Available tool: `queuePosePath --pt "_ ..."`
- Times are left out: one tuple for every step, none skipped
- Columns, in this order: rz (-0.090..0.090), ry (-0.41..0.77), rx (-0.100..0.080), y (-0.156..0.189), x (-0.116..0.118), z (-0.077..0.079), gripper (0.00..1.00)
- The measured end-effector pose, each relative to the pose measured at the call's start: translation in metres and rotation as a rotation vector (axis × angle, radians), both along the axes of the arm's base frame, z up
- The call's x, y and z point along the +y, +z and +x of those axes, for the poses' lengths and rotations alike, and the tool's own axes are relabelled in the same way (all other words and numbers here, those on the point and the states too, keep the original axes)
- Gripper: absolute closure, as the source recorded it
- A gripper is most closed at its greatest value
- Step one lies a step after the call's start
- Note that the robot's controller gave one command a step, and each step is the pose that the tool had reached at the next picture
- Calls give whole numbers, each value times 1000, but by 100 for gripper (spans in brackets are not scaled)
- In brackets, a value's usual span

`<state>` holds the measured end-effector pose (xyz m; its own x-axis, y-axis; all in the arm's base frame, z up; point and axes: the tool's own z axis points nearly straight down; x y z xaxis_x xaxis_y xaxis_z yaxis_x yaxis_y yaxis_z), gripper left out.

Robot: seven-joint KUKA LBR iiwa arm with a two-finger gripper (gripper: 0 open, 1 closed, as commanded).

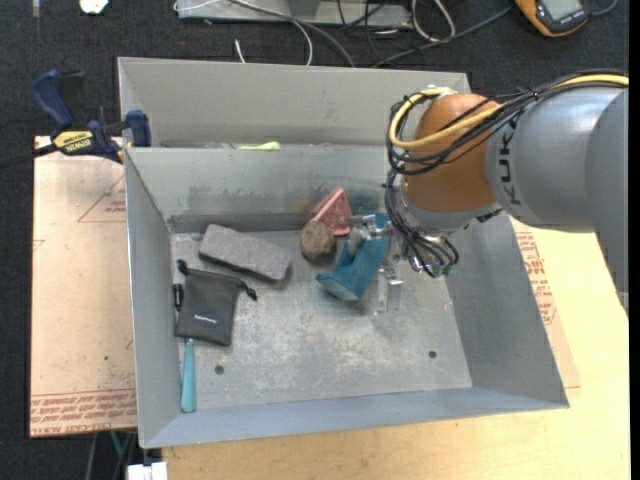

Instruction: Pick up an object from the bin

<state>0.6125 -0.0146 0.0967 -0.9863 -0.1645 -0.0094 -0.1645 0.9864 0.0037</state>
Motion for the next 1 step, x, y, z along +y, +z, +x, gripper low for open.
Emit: queuePosePath --pt "-2 149 -10 -14 -4 -3 0"
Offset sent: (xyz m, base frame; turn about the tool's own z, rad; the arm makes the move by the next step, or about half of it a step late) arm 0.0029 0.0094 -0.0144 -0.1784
